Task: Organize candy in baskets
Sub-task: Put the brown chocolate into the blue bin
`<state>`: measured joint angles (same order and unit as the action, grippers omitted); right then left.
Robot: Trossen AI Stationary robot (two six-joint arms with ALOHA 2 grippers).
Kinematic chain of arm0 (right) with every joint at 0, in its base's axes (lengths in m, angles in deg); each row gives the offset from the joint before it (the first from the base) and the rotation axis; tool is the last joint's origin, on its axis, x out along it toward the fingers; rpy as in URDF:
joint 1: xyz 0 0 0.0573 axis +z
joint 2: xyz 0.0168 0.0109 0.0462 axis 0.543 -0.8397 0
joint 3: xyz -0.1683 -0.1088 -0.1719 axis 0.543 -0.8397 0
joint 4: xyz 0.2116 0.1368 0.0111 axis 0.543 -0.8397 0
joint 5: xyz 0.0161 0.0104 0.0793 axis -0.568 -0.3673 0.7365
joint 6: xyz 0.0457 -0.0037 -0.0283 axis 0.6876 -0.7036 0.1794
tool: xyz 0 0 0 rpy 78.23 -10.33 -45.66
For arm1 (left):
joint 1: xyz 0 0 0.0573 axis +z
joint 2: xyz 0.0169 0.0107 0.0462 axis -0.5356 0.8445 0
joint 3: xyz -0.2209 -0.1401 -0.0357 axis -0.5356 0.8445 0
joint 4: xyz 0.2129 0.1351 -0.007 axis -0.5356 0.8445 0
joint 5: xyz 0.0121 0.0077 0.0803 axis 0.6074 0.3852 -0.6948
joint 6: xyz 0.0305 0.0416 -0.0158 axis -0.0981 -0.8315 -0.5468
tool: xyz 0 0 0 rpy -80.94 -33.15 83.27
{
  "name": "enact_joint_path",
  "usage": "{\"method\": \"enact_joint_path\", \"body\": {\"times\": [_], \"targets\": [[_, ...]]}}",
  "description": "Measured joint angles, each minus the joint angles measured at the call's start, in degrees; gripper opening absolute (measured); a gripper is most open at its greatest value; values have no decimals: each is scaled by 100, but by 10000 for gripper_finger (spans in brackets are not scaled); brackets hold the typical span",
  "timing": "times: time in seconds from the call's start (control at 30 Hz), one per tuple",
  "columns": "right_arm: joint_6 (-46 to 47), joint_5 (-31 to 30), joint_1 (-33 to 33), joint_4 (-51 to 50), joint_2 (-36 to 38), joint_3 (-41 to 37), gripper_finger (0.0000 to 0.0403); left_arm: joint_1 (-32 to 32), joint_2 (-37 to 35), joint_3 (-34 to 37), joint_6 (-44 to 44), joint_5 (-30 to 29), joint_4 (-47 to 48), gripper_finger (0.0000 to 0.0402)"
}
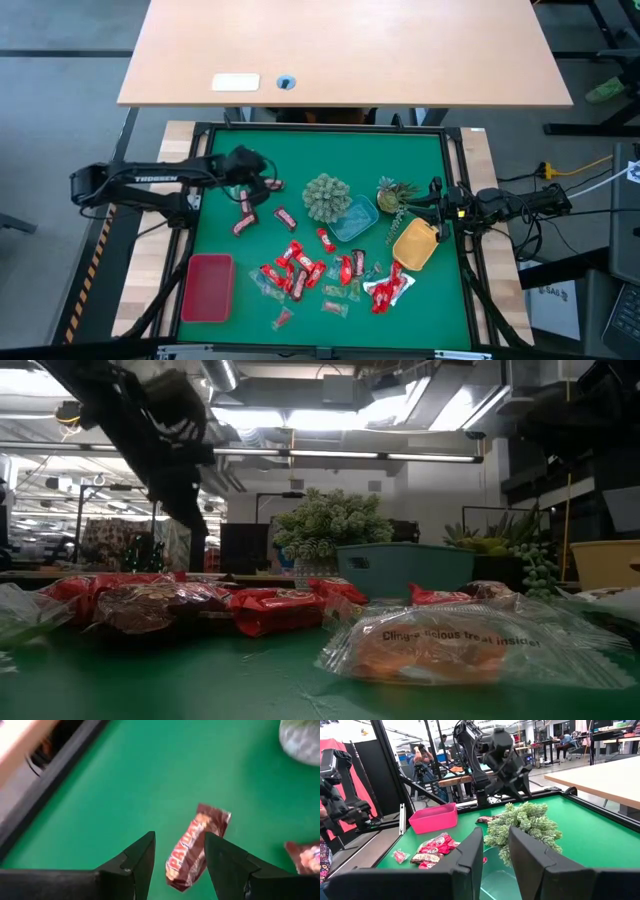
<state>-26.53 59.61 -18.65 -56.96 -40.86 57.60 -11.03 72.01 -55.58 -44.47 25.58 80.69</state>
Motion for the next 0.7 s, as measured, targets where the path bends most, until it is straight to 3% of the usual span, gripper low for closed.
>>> {"method": "enact_joint_path", "body": {"times": [0.7], "targets": [[1,0,0,4,-2,0,95,141,1698,-15,-28,308,-124,163]]}}
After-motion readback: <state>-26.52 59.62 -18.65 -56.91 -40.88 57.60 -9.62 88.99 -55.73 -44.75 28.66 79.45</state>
